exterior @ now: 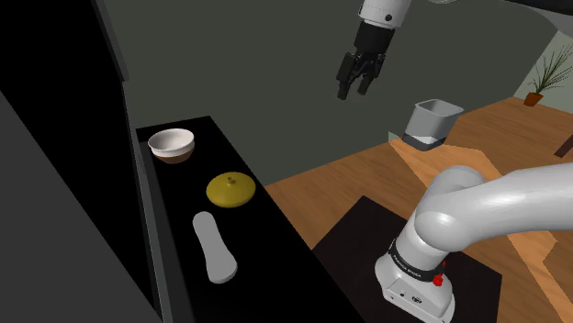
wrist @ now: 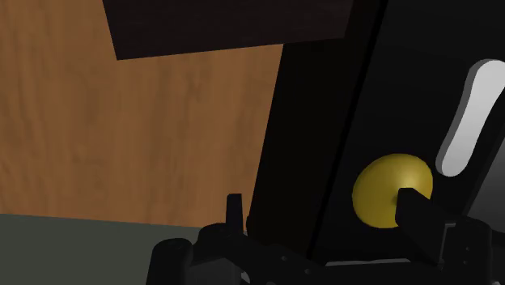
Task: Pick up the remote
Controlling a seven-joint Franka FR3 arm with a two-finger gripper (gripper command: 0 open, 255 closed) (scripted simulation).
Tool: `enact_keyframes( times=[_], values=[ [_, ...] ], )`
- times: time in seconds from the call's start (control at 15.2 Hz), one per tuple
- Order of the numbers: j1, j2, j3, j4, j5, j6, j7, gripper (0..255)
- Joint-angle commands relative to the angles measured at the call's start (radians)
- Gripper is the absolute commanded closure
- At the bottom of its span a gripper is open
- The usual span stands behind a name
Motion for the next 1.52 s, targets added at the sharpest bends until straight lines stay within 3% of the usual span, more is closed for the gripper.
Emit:
enact_keyframes(
  times=[0.0, 0.73, 1.45],
  values=[
    [0.0, 0.0, 0.0, 0.0, 0.0, 0.0, 0.0, 0],
    [0.056, 0.083, 0.219, -0.152, 0.123, 0.218, 0.228, 0],
    [0.095, 0.335, 0.446, -0.153, 0.192, 0.461, 0.46, 0]
  ],
)
